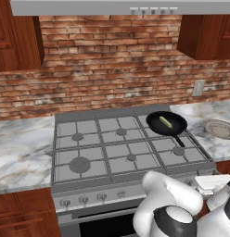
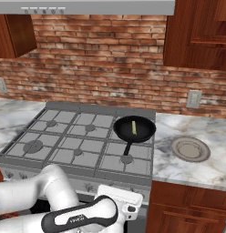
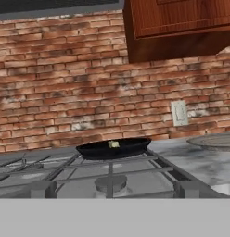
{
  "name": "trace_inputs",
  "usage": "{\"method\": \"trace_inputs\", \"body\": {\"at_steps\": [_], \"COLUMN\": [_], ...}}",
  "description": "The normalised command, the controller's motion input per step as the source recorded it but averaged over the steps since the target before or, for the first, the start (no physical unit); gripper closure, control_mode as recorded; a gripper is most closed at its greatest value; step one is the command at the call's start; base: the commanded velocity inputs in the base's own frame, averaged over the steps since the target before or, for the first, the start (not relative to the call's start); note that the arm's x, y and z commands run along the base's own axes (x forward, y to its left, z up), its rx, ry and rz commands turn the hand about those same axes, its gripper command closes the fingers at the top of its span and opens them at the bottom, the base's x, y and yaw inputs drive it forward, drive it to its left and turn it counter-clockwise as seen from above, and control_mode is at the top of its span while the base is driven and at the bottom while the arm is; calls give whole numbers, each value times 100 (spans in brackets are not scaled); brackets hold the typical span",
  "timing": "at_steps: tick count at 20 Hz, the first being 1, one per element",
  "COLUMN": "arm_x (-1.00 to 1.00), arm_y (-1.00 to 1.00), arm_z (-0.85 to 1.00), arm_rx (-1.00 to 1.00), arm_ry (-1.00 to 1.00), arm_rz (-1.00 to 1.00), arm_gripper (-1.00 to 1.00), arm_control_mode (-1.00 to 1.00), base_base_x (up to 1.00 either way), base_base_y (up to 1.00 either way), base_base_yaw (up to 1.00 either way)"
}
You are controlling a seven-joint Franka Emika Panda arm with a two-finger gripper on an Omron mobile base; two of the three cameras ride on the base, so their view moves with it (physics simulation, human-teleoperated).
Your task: Pick up the butter stick and place it in the pan. Then turn on the burner for the pan.
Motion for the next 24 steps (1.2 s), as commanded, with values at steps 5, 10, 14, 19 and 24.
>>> {"method": "trace_inputs", "body": {"at_steps": [5, 10, 14, 19, 24], "arm_x": [0, 0, 2, 13, 18], "arm_y": [0, 0, 0, 0, 0], "arm_z": [-34, -34, -30, -22, -22], "arm_rx": [0, 0, 0, 0, 0], "arm_ry": [-5, -6, -4, 0, 0], "arm_rz": [0, 0, 0, 1, 4], "arm_gripper": [-100, -100, -100, -100, -100], "arm_control_mode": [-100, -100, -100, -100, -100], "base_base_x": [0, 0, 0, 0, 0], "base_base_y": [0, 0, 0, 0, 0], "base_base_yaw": [0, 0, 0, 0, 0]}}
